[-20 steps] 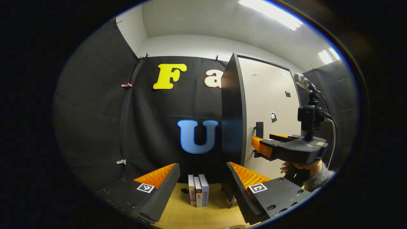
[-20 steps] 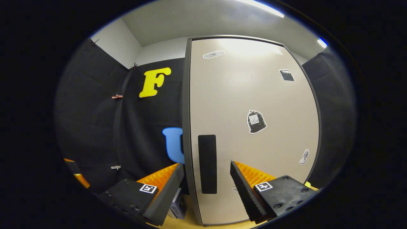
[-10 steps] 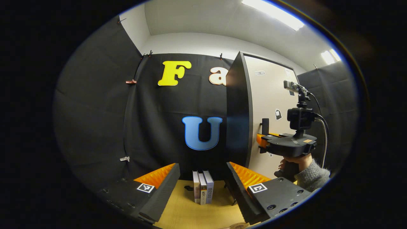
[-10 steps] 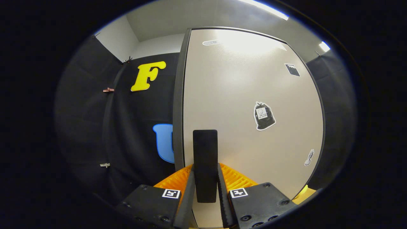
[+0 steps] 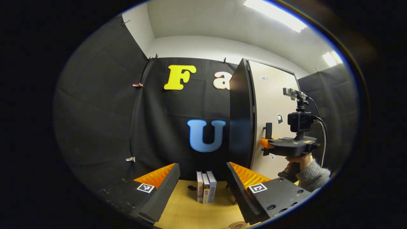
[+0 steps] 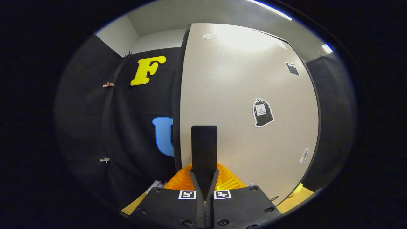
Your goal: Open the cabinet door with the right hand, grasp the bottle in the cabinet with the left hand and place it on the coaster, then close the cabinet door with the right hand.
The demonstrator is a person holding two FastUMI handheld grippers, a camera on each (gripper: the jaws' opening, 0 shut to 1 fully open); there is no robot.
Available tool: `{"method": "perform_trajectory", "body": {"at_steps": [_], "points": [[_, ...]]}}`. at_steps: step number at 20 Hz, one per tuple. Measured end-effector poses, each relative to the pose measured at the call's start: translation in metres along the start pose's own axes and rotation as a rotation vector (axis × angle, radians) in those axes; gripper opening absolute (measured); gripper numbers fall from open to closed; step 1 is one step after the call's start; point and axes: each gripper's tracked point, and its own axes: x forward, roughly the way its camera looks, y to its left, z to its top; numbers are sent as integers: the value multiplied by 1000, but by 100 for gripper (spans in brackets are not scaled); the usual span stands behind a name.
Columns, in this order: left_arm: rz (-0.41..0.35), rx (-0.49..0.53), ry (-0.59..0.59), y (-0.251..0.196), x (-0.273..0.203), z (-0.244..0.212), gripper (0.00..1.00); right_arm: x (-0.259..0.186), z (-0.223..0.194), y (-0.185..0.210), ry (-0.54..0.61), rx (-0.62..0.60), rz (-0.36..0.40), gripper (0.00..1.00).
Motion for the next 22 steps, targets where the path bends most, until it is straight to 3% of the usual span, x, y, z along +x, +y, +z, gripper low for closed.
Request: {"method": "perform_trajectory", "body": {"at_steps": [8,18,22], "points": [[-96,-15,-16,-47,-27,7,92,-68,8,-17,24,10,56,5],[-262,-30,-24,-113,-35,13,92,-137,15,-63,30,10,43,5],[-331,-32,-12,-136,-33,6,92,-159,18,-89,39,15,-1,5]]}}
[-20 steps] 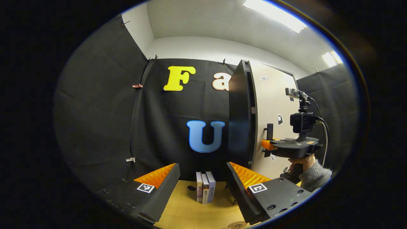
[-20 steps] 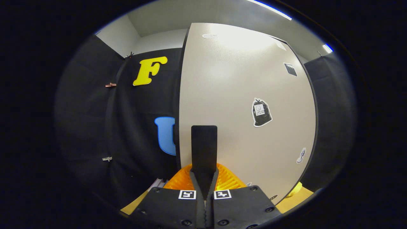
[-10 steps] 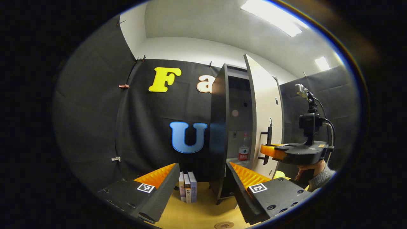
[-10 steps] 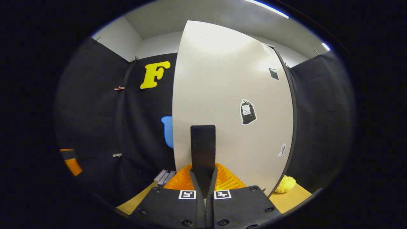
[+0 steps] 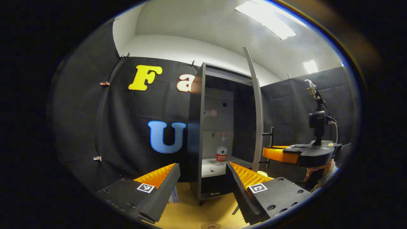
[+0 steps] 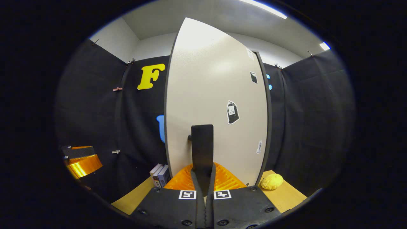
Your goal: Open the cabinet door with the right hand, grasp the bottle in the cabinet with the left hand and place it on the coaster, then close the cabinet door with the right hand.
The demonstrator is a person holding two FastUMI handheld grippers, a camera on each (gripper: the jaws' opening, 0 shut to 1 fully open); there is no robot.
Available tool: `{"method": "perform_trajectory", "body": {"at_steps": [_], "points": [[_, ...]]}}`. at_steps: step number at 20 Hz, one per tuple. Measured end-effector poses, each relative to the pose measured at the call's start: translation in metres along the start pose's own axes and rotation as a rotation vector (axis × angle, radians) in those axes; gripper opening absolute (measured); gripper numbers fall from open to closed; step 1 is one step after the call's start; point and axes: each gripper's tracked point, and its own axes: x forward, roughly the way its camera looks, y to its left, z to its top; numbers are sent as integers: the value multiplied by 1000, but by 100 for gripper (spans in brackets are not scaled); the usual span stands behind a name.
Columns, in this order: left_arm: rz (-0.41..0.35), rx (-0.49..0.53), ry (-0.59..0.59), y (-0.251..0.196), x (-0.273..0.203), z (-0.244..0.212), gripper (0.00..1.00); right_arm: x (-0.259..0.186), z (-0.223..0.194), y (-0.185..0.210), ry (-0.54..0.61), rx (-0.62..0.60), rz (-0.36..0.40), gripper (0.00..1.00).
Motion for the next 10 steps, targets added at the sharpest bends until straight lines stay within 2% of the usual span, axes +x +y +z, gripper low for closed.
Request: {"method": "perform_trajectory", "body": {"at_steps": [5,10], "points": [[-87,-13,11,-17,20,-4,92,-20,3,-30,3,-3,-76,5],[-161,-13,10,-53,29,-9,92,-38,6,-65,5,-12,-156,5]]}}
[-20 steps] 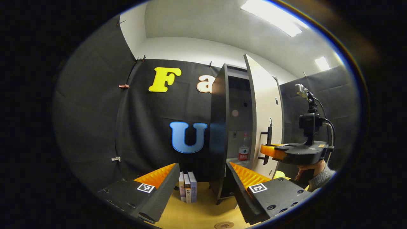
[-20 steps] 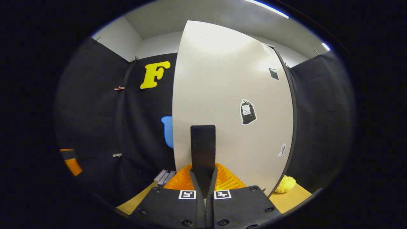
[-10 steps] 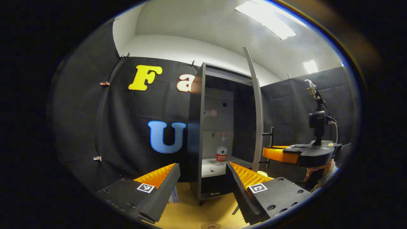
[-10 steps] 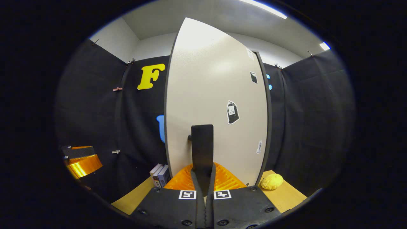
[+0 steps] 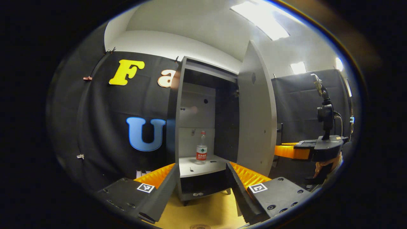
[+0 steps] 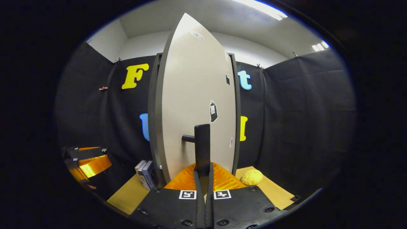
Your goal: Open the cabinet door with the right hand, grasp the bottle in the cabinet with the left hand and place it on the coaster, then close the cabinet door with the right hand.
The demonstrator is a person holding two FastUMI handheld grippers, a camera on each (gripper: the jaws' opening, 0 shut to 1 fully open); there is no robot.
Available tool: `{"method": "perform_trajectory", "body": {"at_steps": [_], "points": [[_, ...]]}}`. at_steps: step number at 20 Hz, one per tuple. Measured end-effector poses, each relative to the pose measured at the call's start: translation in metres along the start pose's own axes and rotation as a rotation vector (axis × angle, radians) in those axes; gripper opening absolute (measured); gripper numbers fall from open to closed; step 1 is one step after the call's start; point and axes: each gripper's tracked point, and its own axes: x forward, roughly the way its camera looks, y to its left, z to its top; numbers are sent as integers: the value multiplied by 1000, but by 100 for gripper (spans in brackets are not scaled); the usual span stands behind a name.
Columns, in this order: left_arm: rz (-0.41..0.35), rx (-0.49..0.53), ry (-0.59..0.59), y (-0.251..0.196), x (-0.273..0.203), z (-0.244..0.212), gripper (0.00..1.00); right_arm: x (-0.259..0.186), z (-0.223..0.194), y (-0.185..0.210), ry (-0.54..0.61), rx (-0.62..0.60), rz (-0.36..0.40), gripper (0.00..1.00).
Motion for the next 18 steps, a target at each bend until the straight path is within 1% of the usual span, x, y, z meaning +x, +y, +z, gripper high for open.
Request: {"method": "perform_trajectory", "body": {"at_steps": [4,8,11,14,15,18], "points": [[-50,-18,5,-29,19,-3,92,-5,1,-25,-10,-9,-18,5],[-75,-24,11,-60,46,-6,92,-9,2,-52,5,-37,-28,5],[-80,-18,11,-80,66,-7,92,-8,4,-75,7,-18,-31,5],[-76,-22,15,-97,88,-11,92,-7,4,-111,6,-29,-50,5],[-76,-28,18,-103,94,-12,92,-8,6,-121,5,-33,-49,5],[-72,-41,29,-115,116,-17,92,-8,6,-130,12,-39,1,4]]}}
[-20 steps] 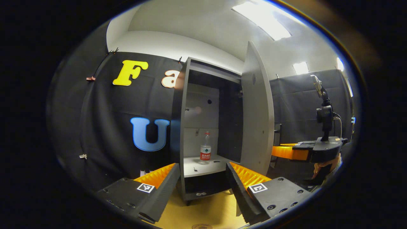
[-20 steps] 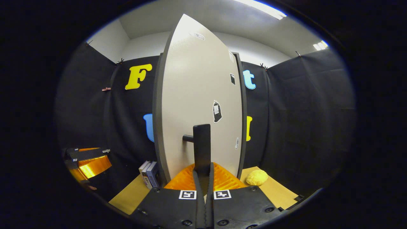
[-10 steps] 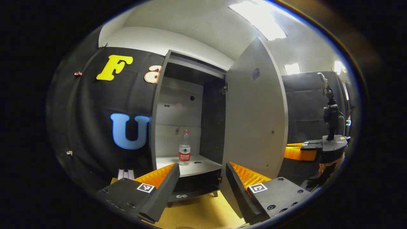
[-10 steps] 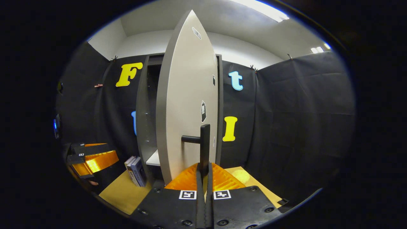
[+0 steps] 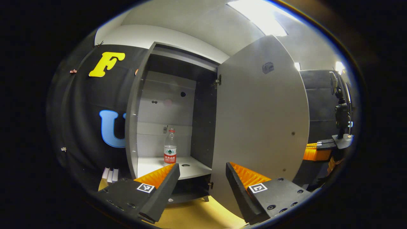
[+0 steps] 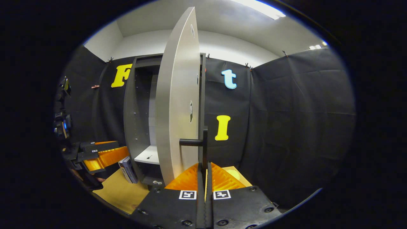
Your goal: Open the cabinet door with the right hand, grasp the bottle in the cabinet with the left hand and place it on the coaster, then close the cabinet door with the right hand.
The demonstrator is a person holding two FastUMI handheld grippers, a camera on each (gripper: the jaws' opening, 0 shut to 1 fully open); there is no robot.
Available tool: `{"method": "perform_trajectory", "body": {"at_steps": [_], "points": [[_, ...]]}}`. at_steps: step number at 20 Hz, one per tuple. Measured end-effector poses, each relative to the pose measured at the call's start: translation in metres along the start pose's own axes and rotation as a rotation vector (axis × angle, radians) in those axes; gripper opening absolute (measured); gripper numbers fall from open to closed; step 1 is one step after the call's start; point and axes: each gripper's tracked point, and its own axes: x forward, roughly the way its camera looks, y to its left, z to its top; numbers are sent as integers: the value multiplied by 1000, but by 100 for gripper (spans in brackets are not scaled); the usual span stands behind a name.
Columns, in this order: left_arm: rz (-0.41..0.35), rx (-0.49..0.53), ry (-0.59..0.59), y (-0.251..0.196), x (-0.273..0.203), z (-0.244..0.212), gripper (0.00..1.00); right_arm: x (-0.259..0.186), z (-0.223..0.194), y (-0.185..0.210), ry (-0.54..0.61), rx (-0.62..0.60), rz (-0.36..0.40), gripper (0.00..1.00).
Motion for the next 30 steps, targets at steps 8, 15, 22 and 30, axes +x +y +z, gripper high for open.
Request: {"method": "perform_trajectory", "body": {"at_steps": [8,15,22,30], "points": [[87,44,17,22,78,-15,92,9,1,-19,12,-41,101,5],[186,81,20,70,153,-20,92,11,-6,-49,25,17,135,5],[280,145,32,113,228,-35,92,-4,-28,-53,80,-9,191,5],[345,117,95,156,281,-69,92,-26,-20,-144,24,77,-130,5]]}}
